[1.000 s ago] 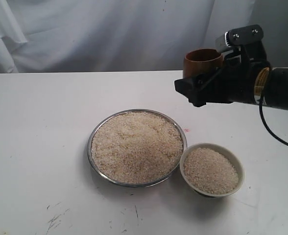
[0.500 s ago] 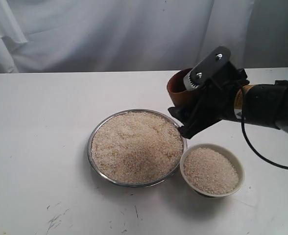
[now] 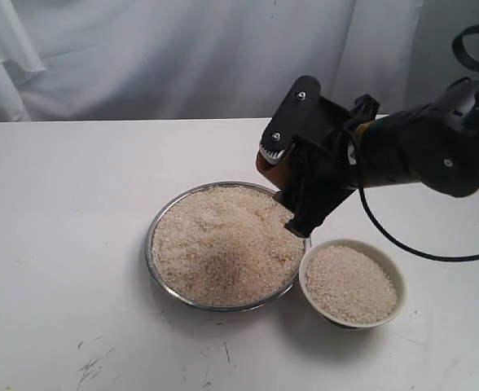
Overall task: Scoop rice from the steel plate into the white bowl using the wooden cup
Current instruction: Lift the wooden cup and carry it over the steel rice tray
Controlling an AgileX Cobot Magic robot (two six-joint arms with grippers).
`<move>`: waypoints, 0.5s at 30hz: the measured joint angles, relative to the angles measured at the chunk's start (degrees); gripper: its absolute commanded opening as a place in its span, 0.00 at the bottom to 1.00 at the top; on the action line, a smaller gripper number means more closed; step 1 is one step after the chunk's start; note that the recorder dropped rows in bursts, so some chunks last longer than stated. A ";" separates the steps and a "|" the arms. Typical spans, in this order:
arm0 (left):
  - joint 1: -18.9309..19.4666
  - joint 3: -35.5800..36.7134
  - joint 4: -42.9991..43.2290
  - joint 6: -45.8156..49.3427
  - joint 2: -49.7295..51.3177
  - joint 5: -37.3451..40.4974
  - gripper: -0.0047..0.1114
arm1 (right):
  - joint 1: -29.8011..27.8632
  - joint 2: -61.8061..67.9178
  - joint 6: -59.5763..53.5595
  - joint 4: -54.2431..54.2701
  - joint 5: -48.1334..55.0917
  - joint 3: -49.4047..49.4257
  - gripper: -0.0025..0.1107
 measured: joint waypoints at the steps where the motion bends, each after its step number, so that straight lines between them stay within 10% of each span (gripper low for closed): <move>1: 0.00 0.00 0.00 0.00 0.00 0.00 0.04 | 0.28 0.35 -0.20 0.00 1.34 -0.94 0.02; 15: 0.00 0.00 0.00 0.00 0.00 0.00 0.04 | 5.17 7.65 -0.49 -5.81 15.82 -13.59 0.02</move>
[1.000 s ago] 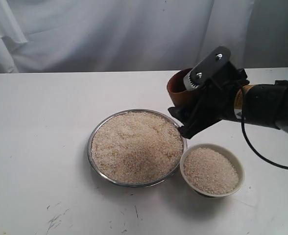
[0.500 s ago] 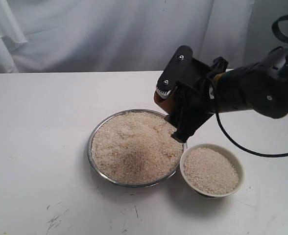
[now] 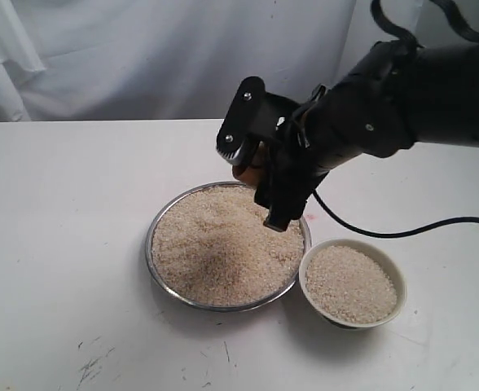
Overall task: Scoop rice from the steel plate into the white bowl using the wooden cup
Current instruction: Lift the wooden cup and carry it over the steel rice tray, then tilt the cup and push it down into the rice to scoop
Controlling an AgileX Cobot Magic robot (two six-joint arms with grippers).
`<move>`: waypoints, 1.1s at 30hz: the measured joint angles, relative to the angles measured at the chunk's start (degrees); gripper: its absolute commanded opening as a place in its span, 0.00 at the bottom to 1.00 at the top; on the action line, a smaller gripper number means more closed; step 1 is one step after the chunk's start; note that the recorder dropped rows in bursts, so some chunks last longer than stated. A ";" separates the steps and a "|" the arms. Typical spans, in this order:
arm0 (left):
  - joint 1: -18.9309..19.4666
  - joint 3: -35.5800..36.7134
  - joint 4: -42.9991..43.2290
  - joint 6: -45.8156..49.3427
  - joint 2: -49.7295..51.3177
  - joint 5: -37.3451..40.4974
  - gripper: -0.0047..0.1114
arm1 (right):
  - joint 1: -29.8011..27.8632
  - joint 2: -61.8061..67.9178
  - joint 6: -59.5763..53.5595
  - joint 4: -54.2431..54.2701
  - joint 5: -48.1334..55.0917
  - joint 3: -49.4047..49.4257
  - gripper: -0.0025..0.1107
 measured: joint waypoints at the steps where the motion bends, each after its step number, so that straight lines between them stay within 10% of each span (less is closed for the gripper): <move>1: 0.00 0.00 0.00 0.00 0.00 0.00 0.04 | 0.41 0.76 0.00 -1.31 0.81 -0.72 0.02; 33: 0.00 0.00 0.00 0.00 0.00 0.00 0.04 | 8.78 16.09 -0.58 -25.58 18.44 -13.48 0.02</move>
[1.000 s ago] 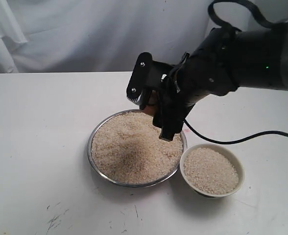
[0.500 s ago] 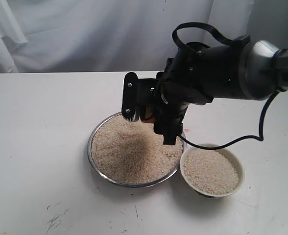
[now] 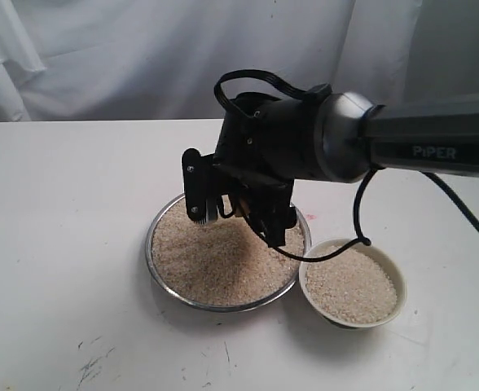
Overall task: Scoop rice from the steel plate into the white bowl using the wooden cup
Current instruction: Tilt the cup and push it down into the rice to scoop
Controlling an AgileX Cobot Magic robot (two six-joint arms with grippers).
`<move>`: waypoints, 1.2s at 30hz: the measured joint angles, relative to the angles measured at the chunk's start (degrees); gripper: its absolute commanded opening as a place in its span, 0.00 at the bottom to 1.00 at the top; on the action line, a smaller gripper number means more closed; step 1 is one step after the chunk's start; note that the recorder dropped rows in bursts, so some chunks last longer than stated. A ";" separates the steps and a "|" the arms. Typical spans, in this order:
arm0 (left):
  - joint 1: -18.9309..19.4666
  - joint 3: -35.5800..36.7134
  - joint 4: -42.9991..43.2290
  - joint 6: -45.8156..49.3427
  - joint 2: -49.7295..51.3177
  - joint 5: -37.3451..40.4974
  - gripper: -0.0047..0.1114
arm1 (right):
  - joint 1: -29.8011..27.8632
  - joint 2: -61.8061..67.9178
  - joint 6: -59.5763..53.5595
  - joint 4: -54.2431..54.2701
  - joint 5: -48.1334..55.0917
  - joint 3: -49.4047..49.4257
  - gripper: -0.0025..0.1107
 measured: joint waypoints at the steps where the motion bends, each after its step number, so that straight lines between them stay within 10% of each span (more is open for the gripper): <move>1: 0.00 0.00 0.00 0.00 0.00 0.00 0.04 | 0.10 0.15 0.00 0.00 0.87 -0.22 0.02; 36: 0.00 0.00 0.00 0.00 0.00 0.00 0.04 | 3.30 9.73 2.17 -26.31 12.81 -0.67 0.02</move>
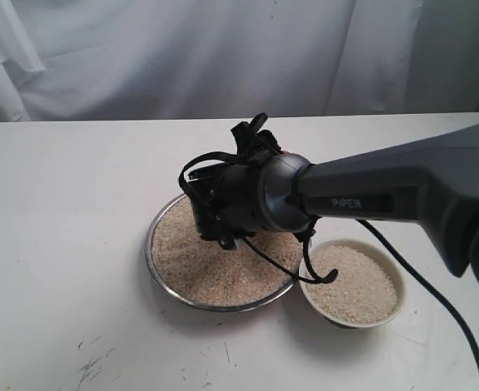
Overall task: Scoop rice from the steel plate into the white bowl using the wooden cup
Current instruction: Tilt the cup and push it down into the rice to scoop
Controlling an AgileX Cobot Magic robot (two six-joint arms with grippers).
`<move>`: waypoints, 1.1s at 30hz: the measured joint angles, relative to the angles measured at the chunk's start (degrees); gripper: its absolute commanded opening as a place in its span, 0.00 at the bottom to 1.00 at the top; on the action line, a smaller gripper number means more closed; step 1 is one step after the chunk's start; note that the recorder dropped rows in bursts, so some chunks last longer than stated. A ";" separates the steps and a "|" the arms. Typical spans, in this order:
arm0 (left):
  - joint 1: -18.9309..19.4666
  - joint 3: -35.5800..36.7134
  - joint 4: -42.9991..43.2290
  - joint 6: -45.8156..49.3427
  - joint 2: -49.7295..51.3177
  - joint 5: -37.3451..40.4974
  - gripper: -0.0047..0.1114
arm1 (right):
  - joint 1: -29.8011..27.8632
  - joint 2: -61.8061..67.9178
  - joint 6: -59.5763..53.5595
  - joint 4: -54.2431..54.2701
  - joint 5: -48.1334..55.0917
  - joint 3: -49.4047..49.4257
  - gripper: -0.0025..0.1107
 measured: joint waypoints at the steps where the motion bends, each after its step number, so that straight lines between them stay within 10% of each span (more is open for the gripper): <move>1: 0.00 0.00 0.00 0.00 0.00 0.00 0.04 | 0.00 0.15 0.19 -0.40 0.04 0.00 0.02; 33: 0.00 0.00 0.00 0.00 0.00 0.00 0.04 | -1.66 1.21 0.83 -0.30 -1.59 0.00 0.02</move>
